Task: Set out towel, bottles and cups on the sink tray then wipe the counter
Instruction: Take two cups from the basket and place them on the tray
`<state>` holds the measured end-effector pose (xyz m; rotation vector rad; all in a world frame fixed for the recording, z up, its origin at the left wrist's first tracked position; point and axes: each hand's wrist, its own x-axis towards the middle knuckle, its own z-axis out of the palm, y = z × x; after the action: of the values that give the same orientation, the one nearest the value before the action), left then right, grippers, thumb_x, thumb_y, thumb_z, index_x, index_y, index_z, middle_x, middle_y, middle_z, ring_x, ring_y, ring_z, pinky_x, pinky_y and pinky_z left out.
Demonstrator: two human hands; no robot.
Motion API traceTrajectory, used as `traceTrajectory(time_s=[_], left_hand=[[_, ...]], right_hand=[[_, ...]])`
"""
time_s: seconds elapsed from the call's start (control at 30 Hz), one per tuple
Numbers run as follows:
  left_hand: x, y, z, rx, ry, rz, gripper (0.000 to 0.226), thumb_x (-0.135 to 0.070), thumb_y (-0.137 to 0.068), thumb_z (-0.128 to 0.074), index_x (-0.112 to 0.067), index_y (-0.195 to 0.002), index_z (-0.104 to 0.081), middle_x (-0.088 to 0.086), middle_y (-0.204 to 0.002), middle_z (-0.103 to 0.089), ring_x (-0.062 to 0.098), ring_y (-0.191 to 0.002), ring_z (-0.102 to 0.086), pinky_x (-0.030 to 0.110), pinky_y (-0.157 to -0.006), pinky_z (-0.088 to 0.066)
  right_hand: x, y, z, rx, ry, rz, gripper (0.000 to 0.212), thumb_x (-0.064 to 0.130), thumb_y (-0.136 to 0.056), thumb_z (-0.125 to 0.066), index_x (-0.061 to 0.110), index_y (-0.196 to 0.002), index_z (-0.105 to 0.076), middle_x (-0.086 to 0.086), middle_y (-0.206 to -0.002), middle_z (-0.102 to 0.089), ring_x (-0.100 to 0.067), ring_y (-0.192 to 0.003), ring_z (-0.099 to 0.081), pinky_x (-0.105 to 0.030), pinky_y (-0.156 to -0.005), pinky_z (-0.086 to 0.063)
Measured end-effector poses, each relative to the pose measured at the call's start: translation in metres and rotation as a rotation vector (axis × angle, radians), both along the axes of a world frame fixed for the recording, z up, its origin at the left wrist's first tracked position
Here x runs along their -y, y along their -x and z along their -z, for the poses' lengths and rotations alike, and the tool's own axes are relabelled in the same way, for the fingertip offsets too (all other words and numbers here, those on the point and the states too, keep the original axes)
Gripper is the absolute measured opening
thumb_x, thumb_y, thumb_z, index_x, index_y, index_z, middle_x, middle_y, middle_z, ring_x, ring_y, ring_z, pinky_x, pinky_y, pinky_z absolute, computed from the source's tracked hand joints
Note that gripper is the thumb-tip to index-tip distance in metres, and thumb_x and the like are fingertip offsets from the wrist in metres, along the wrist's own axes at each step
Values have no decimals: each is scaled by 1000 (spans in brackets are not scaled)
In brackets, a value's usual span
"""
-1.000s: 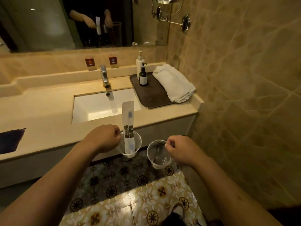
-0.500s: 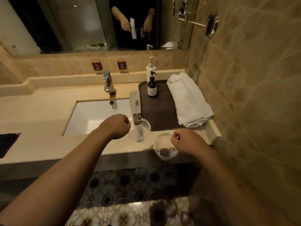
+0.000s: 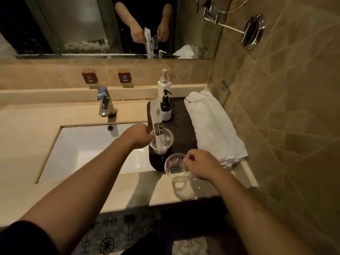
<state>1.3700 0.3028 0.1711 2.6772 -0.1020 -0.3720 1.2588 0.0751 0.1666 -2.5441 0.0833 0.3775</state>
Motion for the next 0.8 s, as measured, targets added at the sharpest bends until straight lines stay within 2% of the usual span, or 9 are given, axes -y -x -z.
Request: traceTrajectory(time_s=[0.1, 0.23, 0.33, 0.43, 0.53, 0.63, 0.8], left_hand=[[6, -42, 18, -23, 28, 35, 27, -41, -92, -56, -21, -77, -64, 1, -77, -67, 14, -70, -63, 27, -58, -47], [8, -86, 39, -37, 18, 75, 31, -46, -93, -54, -19, -80, -62, 4, -76, -66, 18, -70, -63, 32, -59, -52], [8, -107, 49, -46, 32, 108, 29, -42, -93, -53, -19, -78, -61, 4, -76, -65, 19, -70, -63, 34, -63, -55], [11, -119, 58, -70, 47, 107, 25, -36, -94, -54, -20, -76, -59, 4, -74, -63, 18, -69, -61, 29, -56, -46], [14, -126, 65, -83, 65, 95, 25, -34, -94, -54, -18, -77, -61, 5, -73, -64, 18, -68, -62, 27, -54, -44], [17, -131, 68, -95, 63, 76, 23, -34, -93, -55, -16, -79, -62, 6, -75, -64, 20, -70, -62, 28, -54, -43], [26, -133, 73, -106, 89, 29, 27, -35, -93, -54, -15, -78, -64, 7, -74, -66, 23, -72, -64, 35, -65, -54]], right_hand=[[-7, -33, 7, -22, 12, 65, 21, 33, -96, -54, 20, -82, -63, 3, -80, -65, -15, -75, -61, -33, -66, -49], [-18, -71, 23, -71, 35, 101, 20, 35, -99, -54, 22, -87, -63, 4, -83, -66, -14, -77, -61, -29, -66, -48], [-25, -91, 35, -83, 38, 102, 20, 34, -100, -54, 20, -88, -63, 2, -82, -65, -14, -76, -61, -27, -63, -46], [-31, -105, 46, -116, 39, 106, 21, 35, -100, -54, 20, -88, -62, 2, -82, -64, -14, -76, -60, -28, -63, -45], [-31, -116, 54, -123, 48, 102, 23, 35, -99, -54, 19, -86, -62, 2, -79, -64, -17, -75, -60, -34, -66, -48], [-27, -125, 61, -98, 61, 105, 24, 35, -97, -55, 21, -78, -59, 2, -74, -62, -19, -73, -59, -32, -62, -44], [-18, -132, 70, -102, 91, 87, 29, 35, -99, -54, 28, -71, -50, 6, -71, -58, -12, -67, -55, -29, -57, -37]])
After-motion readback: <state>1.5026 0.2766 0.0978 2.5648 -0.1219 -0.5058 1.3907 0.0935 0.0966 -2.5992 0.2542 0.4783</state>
